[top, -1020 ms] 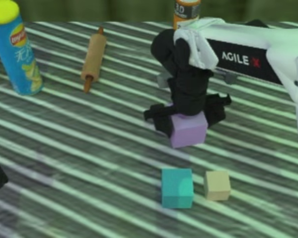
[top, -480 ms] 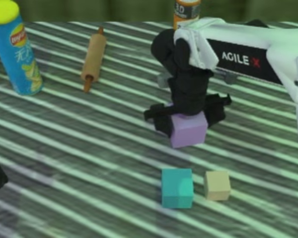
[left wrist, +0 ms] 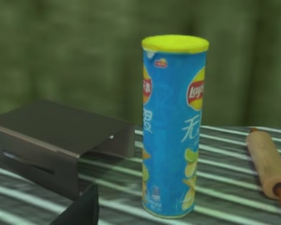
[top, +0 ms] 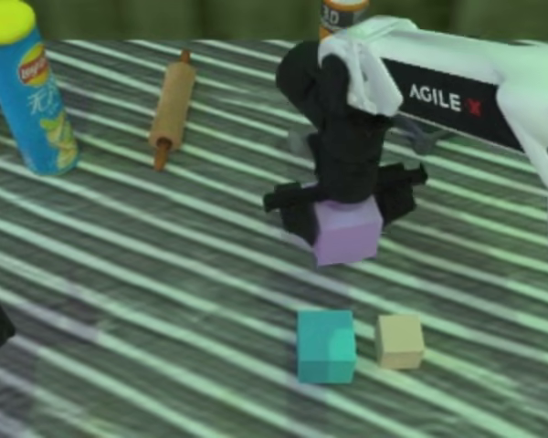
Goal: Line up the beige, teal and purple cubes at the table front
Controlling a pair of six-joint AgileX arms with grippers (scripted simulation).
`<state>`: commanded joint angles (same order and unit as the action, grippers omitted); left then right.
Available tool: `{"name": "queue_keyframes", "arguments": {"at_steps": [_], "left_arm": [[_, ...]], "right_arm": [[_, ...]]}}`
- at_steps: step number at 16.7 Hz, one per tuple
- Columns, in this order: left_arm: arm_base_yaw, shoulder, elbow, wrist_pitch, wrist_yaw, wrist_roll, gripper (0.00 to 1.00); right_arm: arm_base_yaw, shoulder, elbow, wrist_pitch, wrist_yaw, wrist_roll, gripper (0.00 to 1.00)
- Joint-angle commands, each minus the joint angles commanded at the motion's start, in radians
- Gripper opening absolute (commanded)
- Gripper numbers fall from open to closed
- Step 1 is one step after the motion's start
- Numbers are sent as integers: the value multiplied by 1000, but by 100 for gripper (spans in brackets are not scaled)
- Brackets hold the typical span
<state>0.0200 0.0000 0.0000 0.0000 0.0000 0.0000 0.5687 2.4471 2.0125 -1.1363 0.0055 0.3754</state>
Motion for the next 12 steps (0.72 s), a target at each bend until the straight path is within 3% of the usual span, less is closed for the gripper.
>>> {"name": "queue_keyframes", "arguments": {"at_steps": [6,12], "left_arm": [[0,0,0,0,0,0,100],[0,0,0,0,0,0,100]], "right_arm": [[5,-38,135,-169,1,-1,0],[12,-33,141,-175,1,15,0]]}}
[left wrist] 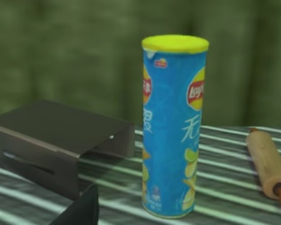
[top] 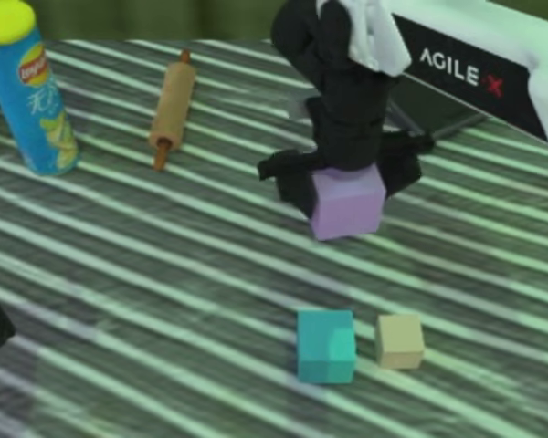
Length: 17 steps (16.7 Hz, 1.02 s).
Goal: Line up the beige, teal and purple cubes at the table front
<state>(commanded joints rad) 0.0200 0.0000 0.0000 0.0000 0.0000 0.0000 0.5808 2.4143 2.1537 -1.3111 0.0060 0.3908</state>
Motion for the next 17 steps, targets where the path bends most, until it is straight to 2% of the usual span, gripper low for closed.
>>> {"name": "queue_keyframes", "arguments": {"at_steps": [3,9,11,13,17], "left_arm": [[0,0,0,0,0,0,100],[0,0,0,0,0,0,100],[0,0,0,0,0,0,100],[0,0,0,0,0,0,100],[0,0,0,0,0,0,100]], "right_arm": [[76,10,26,-20,-1,99,0],[310,18,77,-74,-1,475,0],[372,12,88,-84,1,561,0],[408,5,94,-87,2,603,0],[409,7,92,-85,1,609,0]]}}
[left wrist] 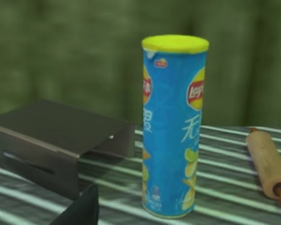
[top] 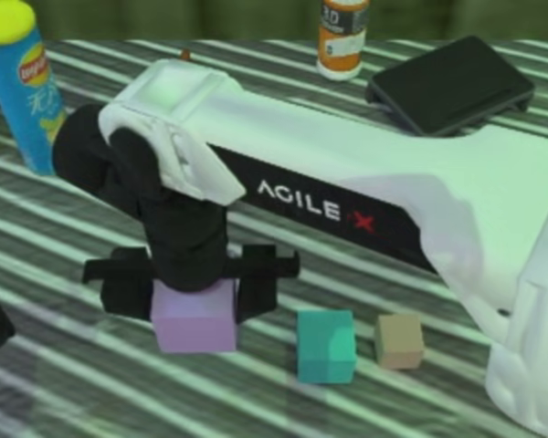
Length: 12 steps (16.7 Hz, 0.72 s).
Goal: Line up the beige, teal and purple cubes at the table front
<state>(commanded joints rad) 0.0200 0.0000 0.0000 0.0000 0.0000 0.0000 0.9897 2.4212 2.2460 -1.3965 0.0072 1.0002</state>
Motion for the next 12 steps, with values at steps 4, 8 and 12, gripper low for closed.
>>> {"name": "queue_keyframes", "arguments": {"at_steps": [4,8,12], "left_arm": [[0,0,0,0,0,0,100],[0,0,0,0,0,0,100],[0,0,0,0,0,0,100]], "right_arm": [[1,5,-68,74,-2,-2,0],[3,19,-195,222,0,-1,0],[4,25,-226,254,2,0,0]]}}
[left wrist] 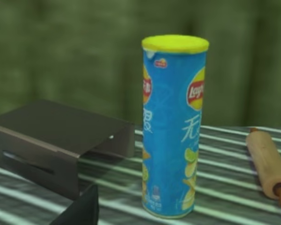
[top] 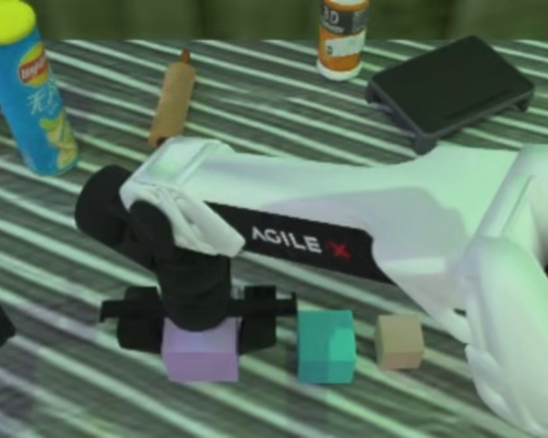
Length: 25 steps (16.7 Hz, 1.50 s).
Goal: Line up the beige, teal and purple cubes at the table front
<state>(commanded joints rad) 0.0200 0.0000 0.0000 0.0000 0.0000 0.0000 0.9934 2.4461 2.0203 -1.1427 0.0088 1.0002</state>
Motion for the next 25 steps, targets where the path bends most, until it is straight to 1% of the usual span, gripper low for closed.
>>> {"name": "queue_keyframes", "arguments": {"at_steps": [1,14,15,25], "left_arm": [[0,0,0,0,0,0,100],[0,0,0,0,0,0,100],[0,0,0,0,0,0,100],[0,0,0,0,0,0,100]], "right_arm": [[0,0,0,0,0,0,0],[0,0,0,0,0,0,98],[0,0,0,0,0,0,100],[-1,0,17,-17,-1,1,100]]}}
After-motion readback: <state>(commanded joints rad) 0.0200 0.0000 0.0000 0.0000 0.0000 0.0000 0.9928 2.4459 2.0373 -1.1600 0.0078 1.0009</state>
